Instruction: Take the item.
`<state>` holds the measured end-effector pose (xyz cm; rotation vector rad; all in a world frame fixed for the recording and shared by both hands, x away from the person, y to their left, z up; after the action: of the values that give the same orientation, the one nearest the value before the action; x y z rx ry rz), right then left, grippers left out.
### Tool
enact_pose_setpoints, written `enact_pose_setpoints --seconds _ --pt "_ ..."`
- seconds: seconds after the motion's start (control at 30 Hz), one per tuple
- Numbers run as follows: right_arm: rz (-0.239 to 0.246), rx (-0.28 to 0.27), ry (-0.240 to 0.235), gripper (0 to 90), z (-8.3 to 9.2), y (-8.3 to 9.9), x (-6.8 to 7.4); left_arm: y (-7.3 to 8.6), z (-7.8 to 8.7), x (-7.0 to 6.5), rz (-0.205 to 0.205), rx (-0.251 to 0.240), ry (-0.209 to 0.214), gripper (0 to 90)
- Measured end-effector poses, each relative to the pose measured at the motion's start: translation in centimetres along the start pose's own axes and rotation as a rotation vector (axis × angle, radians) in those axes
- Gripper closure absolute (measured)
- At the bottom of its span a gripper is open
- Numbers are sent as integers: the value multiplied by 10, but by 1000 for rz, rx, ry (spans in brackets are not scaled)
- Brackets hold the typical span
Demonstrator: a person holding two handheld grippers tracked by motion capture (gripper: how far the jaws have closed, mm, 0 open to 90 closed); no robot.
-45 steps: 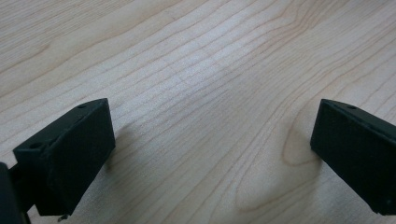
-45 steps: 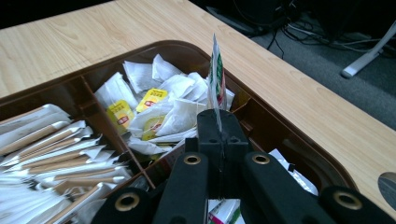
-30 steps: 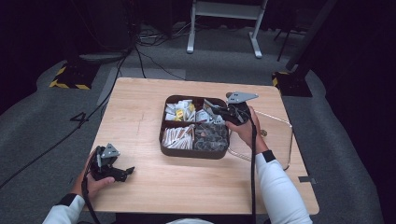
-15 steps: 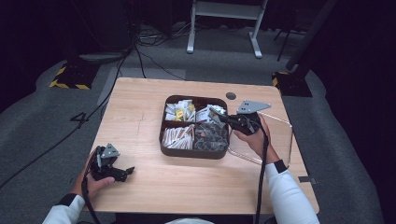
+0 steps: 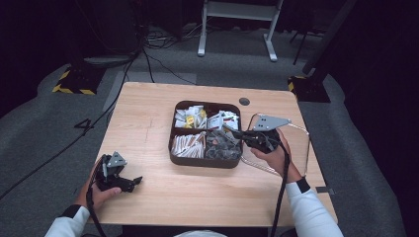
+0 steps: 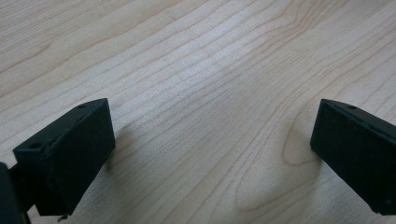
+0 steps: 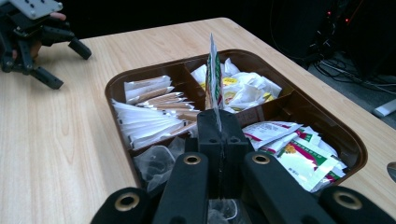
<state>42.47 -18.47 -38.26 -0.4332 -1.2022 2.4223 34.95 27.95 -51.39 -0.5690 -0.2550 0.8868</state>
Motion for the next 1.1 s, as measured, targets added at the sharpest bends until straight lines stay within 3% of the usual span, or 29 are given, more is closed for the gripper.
enact_pose_setpoints --seconds 0.43,0.77,1.1 --pt "47 28 -61 900 5 12 32 0 0 0 0 0 0 1" --pt "73 42 -138 900 3 20 55 0 0 0 0 0 0 1" --pt "102 98 -216 900 -11 29 76 0 0 0 0 0 0 1"
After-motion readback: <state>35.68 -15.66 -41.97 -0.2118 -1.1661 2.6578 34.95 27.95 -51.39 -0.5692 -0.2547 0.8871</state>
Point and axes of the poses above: each handheld gripper's, and its own axes: z roughly backward along the jaws, y roughly out of its underside, x roughly to its left, the point moved 1 cm from there along -z, roughly forward along the jaws, and after that the axes turned 7 degrees about x, right-handed, at the moved point
